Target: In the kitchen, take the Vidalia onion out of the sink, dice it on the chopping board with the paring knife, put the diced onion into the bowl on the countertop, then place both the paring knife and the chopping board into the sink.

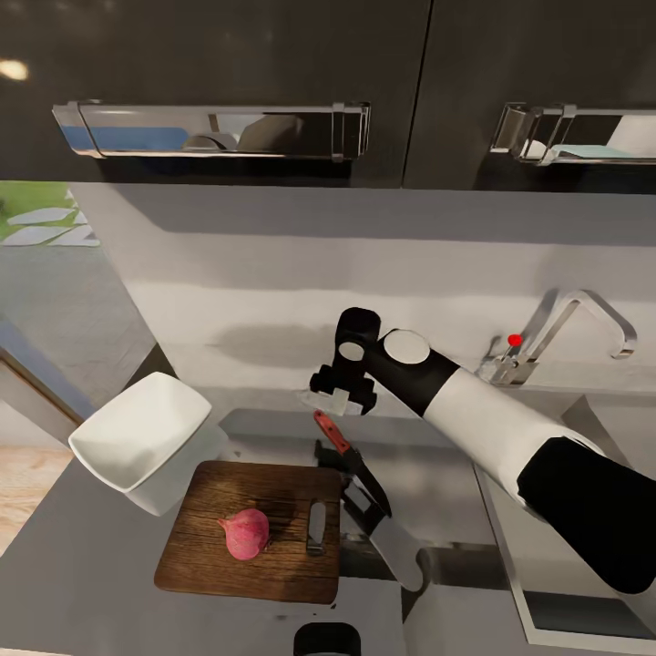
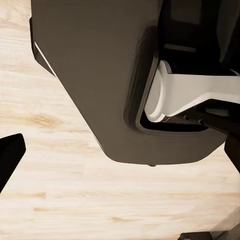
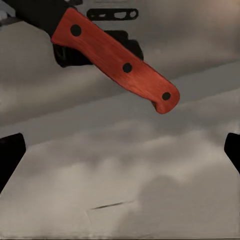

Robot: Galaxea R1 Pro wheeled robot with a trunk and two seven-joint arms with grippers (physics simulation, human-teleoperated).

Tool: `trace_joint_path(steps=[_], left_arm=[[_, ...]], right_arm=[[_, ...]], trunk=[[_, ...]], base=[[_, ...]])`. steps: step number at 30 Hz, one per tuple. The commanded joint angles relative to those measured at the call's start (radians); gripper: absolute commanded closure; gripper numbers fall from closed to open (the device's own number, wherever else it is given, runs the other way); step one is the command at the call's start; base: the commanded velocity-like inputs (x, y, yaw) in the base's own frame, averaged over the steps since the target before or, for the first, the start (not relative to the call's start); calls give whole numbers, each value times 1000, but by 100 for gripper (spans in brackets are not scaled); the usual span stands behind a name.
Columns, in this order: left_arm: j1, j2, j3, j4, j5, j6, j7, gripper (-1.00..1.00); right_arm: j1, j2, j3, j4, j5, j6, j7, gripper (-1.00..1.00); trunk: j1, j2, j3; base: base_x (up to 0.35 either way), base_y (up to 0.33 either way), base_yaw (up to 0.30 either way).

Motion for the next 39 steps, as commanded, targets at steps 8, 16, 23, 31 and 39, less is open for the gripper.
trace_joint_path(steps=[8, 16, 23, 31, 39], left_arm=[[-2, 0, -6, 5, 10, -7, -5, -100], [-2, 0, -6, 5, 10, -7, -5, -100], [-2, 0, -6, 5, 10, -7, -5, -100], [-2, 0, -6, 5, 10, -7, -5, -100], [-2, -1, -6, 5, 10, -7, -5, -100]], right_arm=[[-1, -1, 2, 0, 22, -5, 0, -100], [-1, -3, 2, 0, 24, -8, 2, -100], [-1, 4, 2, 0, 23, -15, 2, -100], [-1, 9, 3, 0, 16, -36, -1, -100], [-1, 7, 2, 0, -19, -66, -3, -100]], trunk=[[1, -2, -12], [1, -2, -25], [1, -2, -32], [1, -2, -32], [1, -2, -32]], base=[[0, 0, 0], [0, 0, 0], [0, 0, 0], [0, 0, 0], [0, 0, 0]])
